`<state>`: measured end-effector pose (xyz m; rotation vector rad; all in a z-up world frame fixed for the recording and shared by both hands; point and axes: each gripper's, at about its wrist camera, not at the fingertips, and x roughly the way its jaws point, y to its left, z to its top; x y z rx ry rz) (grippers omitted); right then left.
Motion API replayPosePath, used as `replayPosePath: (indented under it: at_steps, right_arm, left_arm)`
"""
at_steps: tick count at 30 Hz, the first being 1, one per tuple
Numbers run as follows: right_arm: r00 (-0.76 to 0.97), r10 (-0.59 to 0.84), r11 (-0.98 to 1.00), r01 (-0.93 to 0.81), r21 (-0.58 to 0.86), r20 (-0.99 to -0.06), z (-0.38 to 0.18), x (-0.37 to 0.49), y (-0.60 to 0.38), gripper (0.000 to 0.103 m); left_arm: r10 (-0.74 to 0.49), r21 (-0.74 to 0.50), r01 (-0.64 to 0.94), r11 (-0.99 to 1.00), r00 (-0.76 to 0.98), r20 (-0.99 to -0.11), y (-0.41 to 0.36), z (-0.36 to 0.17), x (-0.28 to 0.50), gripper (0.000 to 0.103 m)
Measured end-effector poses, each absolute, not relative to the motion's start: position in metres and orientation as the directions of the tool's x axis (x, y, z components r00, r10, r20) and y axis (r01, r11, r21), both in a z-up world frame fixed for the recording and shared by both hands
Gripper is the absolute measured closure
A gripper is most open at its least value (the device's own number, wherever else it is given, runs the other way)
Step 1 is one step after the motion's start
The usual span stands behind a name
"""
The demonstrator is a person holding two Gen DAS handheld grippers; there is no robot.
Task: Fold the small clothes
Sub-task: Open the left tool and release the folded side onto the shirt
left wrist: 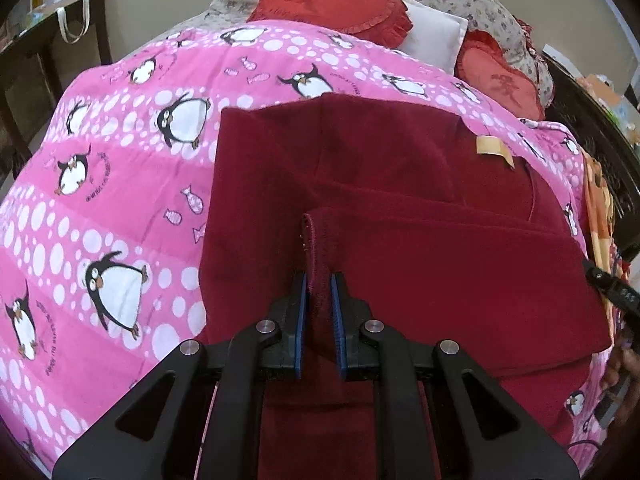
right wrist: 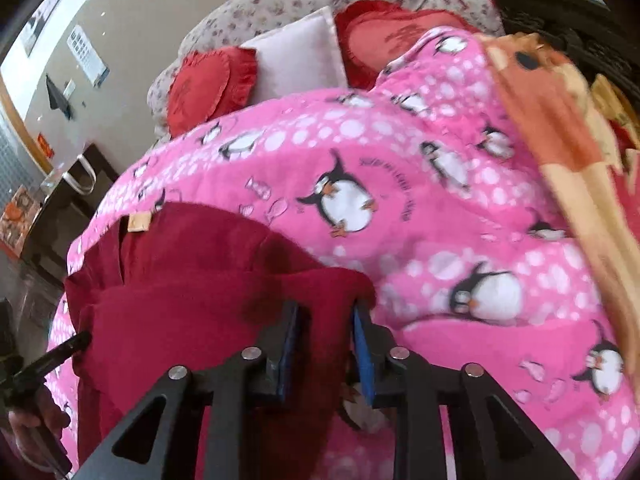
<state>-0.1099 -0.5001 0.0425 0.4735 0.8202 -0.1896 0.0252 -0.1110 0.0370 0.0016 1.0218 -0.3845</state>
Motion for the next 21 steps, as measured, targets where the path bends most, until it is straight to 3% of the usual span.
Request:
replayPosePath:
  at_steps: [5, 8, 17, 21]
  right_arm:
    - [0.704, 0.091, 0.882, 0.272, 0.386, -0.705, 0.071, -0.141, -0.485, 0.075]
    - [0.690, 0.117, 0.918, 0.199, 0.343, -0.714, 0.078, -0.152, -0.454, 0.075]
    - [0.577, 0.065, 0.955, 0.200, 0.218, -0.814, 0.027, -0.153, -0.421, 0.075]
    - [0.596, 0.086, 0.942, 0.212, 0.260, -0.798, 0.024, -0.159, -0.426, 0.075]
  left_arm:
    - [-0.304, -0.166, 0.311, 0.936, 0.472, -0.827, -0.111, 0.043, 0.022, 0.088]
    - [-0.297, -0.165, 0.302, 0.939, 0.472, -0.830, -0.108, 0.044, 0.018, 0.083]
    - [-0.272, -0.123, 0.319, 0.940, 0.478, -0.835, -0.109, 0.041, 0.006, 0.074]
    - [-0.278, -0.136, 0.309, 0.941, 0.478, -0.834, -0.106, 0.039, 0.005, 0.074]
